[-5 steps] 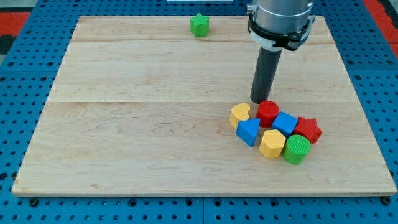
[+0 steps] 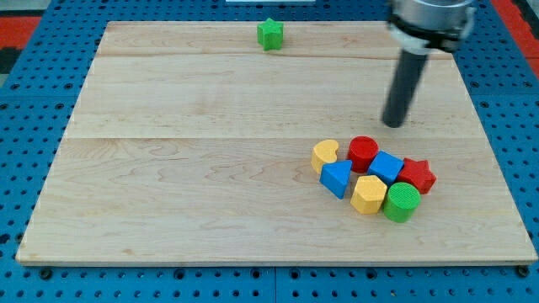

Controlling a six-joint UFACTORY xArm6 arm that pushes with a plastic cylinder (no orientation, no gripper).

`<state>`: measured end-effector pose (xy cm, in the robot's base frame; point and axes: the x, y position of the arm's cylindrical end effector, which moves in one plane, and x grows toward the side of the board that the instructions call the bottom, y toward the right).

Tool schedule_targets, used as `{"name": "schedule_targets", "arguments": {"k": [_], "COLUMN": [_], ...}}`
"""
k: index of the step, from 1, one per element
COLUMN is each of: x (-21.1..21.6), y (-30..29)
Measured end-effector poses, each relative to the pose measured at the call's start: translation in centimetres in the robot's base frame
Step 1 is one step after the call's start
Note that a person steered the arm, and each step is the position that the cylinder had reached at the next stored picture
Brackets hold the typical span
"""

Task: Move the red star to the bottom of the green star

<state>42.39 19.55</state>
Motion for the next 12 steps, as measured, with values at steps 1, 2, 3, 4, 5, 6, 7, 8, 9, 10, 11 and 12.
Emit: {"name": "schedule_targets", "arguments": {"k": [1, 2, 3, 4, 5, 6, 7, 8, 9, 10, 11, 12], "x": [5.0, 11.2, 11.9, 7.6, 2.8, -1.5, -3.7, -4.8, -8.4, -10.5, -12.9, -12.1], "y": [5.4, 6.3, 1.1, -3.3, -6.7, -9.4, -8.6, -6.9, -6.7, -3.8, -5.1, -11.4]}}
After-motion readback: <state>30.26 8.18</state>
